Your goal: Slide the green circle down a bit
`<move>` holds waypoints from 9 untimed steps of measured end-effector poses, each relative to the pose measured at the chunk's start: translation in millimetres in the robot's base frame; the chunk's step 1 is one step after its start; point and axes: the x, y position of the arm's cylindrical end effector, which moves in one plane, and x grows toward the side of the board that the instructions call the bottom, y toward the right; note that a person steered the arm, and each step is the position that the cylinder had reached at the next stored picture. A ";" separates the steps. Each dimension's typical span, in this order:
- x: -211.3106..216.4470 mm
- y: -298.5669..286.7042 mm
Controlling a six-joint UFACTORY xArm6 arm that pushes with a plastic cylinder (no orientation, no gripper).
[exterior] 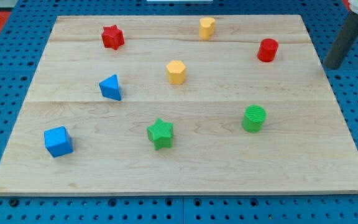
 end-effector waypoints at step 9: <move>94.1 -180.3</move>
